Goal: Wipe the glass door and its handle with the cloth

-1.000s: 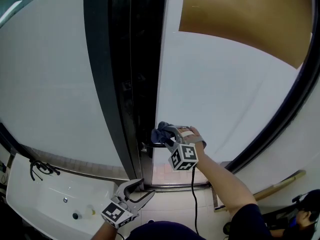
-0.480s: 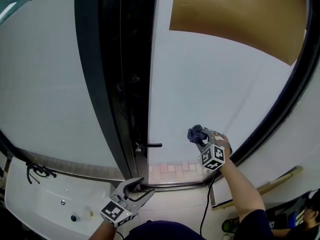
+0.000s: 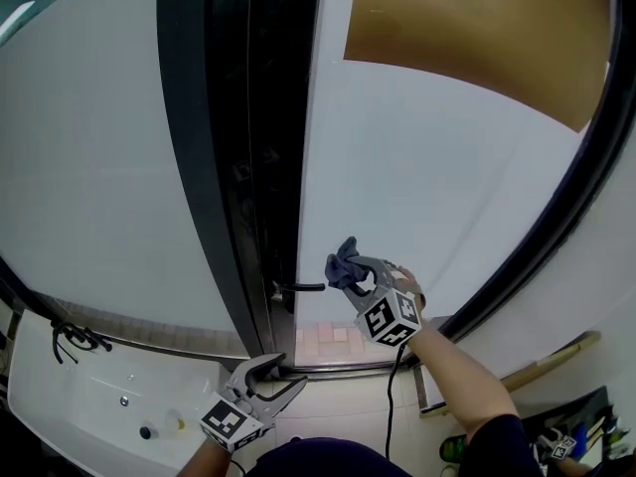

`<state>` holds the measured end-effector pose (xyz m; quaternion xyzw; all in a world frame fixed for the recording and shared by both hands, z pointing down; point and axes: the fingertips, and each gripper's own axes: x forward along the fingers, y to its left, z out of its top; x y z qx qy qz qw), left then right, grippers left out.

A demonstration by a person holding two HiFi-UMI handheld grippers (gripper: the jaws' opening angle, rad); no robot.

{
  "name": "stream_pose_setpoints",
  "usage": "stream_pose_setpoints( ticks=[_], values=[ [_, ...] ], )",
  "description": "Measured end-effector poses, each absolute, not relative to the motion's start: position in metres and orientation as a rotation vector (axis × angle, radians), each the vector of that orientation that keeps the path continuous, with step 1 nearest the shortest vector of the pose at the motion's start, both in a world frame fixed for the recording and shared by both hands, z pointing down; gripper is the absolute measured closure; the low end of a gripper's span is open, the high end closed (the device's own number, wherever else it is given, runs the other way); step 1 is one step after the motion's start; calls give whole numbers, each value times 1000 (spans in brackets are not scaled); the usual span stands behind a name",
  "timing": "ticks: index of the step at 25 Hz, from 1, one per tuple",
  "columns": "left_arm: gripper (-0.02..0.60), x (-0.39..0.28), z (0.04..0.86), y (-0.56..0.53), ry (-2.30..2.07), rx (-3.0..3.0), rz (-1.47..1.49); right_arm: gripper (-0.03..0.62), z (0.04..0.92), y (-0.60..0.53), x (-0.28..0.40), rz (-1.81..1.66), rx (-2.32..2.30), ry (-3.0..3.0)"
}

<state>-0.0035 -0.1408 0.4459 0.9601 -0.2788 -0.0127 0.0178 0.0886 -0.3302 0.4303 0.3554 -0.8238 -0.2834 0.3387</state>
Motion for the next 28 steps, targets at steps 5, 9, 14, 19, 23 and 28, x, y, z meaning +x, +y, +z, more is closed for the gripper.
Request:
stream_pose_setpoints(
  ticks=[5,9,14,19,23,28],
  values=[
    [365,-14,447,-138,-896,2957,-31,450,422,-325,-11,-847,757,-2223],
    [365,-25,448,-138,-939,2950,-40,450,440,-332,-54,-875,663,-2203],
    [366,-35,454,-138,-971,2923,-44,450,466,-337,-63,-906,587,-2140],
    [367,-32,456,-139,-960,2916,-53,451,471,-342,-37,-931,572,-2046],
    [367,-23,454,-140,-936,2938,-68,452,475,-356,8,-906,610,-1969],
    [367,-12,453,-140,-895,2938,-67,451,483,-361,80,-868,673,-1863]
  ],
)
